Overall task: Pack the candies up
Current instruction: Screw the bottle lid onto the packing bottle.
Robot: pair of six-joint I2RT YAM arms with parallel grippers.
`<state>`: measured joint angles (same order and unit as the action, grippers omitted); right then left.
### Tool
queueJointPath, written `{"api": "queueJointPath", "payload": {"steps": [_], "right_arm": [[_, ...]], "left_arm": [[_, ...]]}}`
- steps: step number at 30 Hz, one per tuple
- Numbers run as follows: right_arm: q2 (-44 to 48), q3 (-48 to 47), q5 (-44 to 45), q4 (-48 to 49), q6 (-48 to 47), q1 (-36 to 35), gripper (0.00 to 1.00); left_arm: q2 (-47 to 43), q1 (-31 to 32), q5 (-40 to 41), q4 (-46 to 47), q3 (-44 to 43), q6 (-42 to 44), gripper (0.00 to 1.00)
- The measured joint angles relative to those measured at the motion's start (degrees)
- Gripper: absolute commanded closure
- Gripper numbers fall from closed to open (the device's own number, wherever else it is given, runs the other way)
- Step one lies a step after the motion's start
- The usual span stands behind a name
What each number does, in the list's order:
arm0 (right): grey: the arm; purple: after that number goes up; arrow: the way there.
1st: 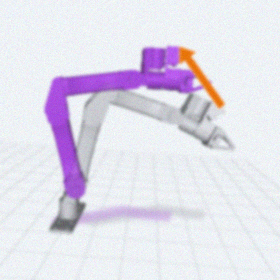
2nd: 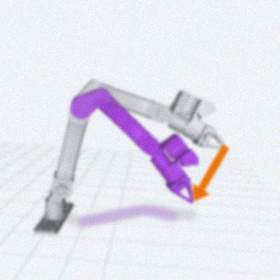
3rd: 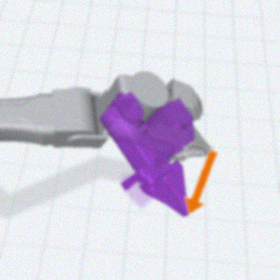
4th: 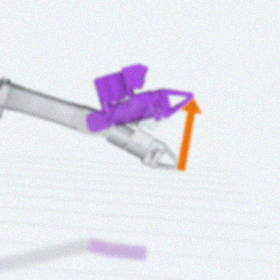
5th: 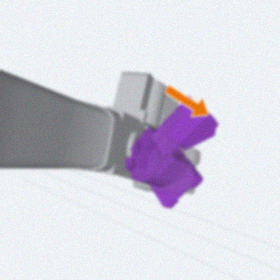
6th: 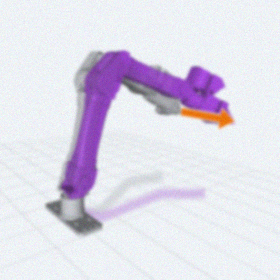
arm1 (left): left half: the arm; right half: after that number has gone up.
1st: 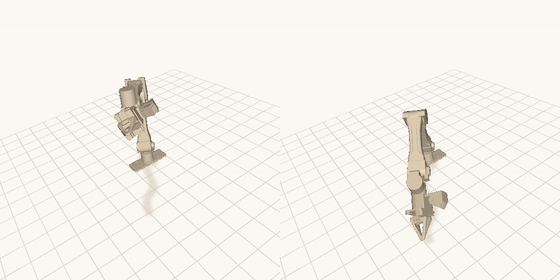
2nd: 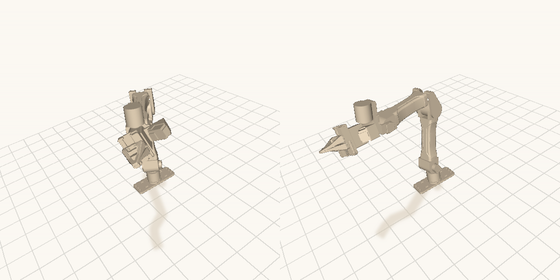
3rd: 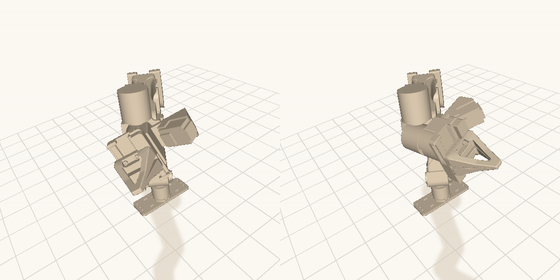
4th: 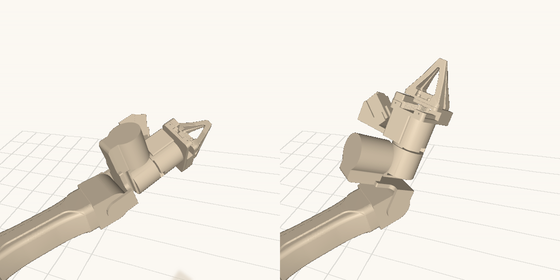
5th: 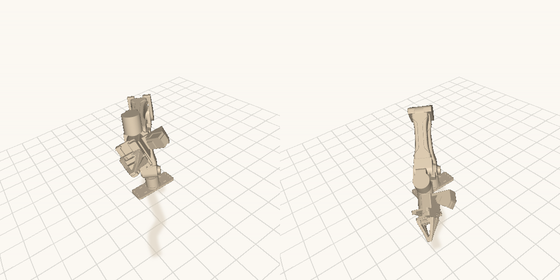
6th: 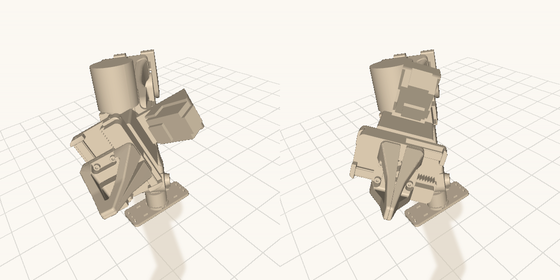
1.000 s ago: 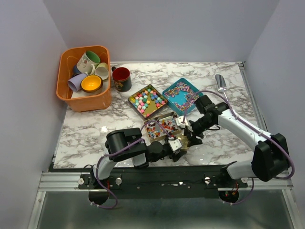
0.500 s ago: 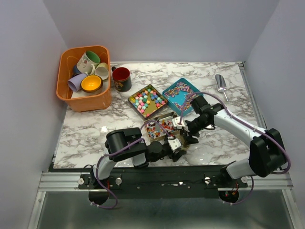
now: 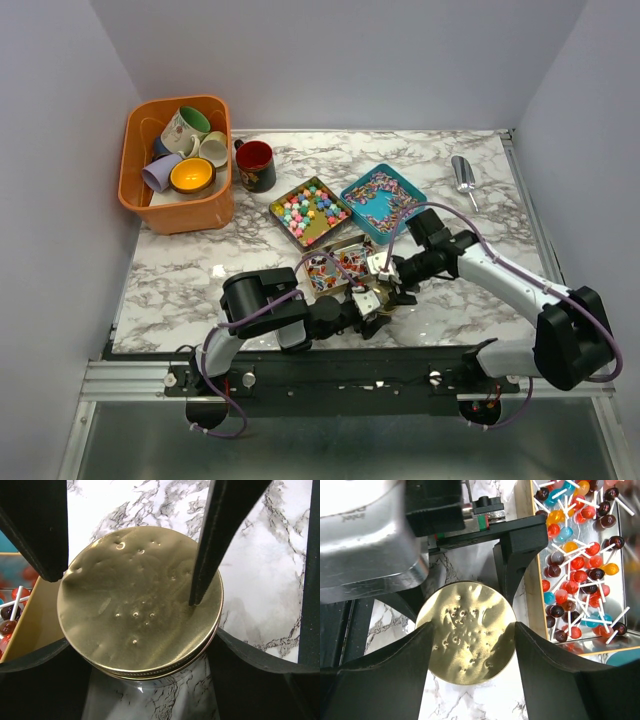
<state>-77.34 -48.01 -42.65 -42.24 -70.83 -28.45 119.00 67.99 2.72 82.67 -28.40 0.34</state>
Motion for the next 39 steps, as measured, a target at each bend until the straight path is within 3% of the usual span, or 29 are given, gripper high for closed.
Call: {"api": "queueJointPath", "payload": {"steps": [8, 19, 39], "right_arm": [[-0.96, 0.13, -1.75, 0.46, 0.96, 0.00, 0.28], [0.37, -0.96, 0.07, -1.11, 2.82, 0.87, 0.17], [-2.49, -3.06, 0.74, -5.38, -0.70, 1.42, 0.30]], "left_arm": [[0.00, -0.04, -0.22, 0.00, 0.00, -0.02, 0.19], [-0.35, -0.07, -0.90, 0.04, 0.48, 0.68, 0.19], [-0.61, -1.05, -2.38, 0.33, 1.09, 0.48, 0.19]]}}
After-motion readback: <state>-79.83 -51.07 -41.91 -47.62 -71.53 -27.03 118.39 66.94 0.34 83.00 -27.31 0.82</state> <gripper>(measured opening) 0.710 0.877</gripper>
